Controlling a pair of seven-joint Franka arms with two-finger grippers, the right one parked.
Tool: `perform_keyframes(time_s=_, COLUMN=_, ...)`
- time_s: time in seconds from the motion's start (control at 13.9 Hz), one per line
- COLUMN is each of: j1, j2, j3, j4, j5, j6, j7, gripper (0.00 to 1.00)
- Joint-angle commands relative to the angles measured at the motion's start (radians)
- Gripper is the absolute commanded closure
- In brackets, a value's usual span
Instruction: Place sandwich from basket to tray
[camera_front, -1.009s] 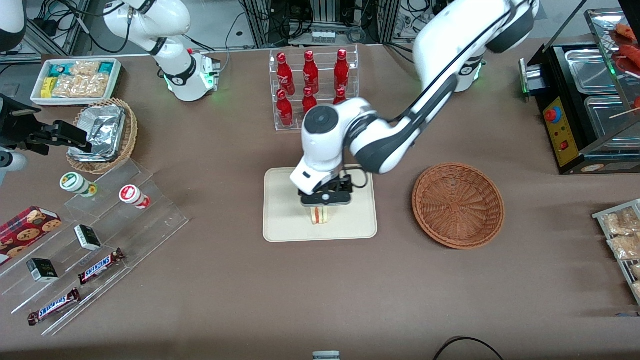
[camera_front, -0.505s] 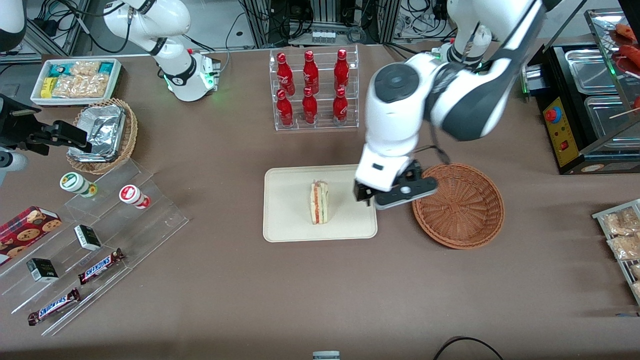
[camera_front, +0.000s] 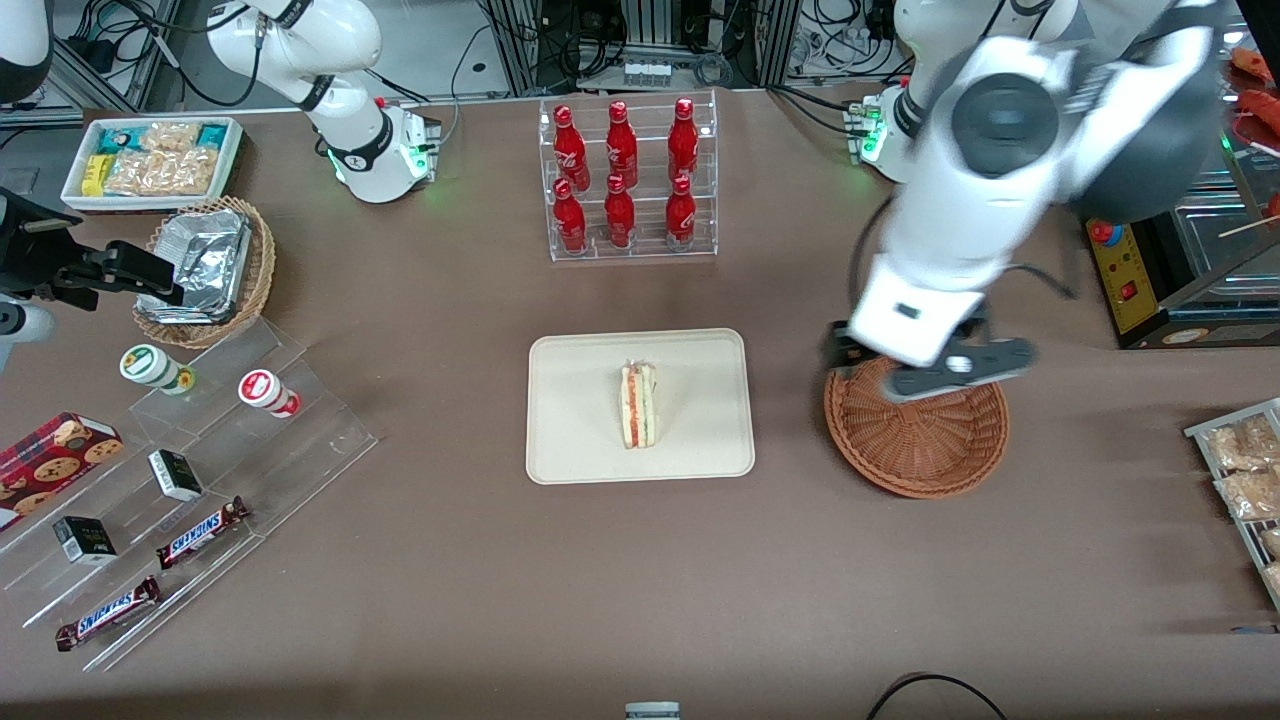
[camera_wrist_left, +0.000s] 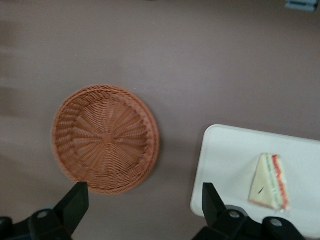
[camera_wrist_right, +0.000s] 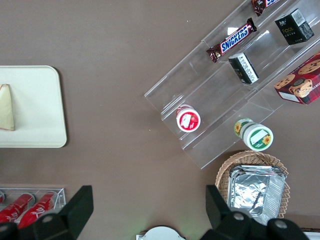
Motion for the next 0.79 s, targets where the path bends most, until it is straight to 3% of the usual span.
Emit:
perform_keyframes(time_s=0.0, j1=0.001, j2=-0.099, j3=0.134, j4=-0.047, j5=-0.094, j6=-0.054, j7=0.208, gripper=0.00)
perform_keyframes(time_s=0.5, j1=-0.020, j2=-0.301, j3=0.404, j4=-0.223, j5=-0.146, j6=-0.089, j7=0.625, gripper=0.00)
perform_keyframes(time_s=0.72, j1=-0.020, j2=-0.295, j3=0.495, j4=-0.224, j5=-0.185, j6=-0.085, j7=0.719, gripper=0.00)
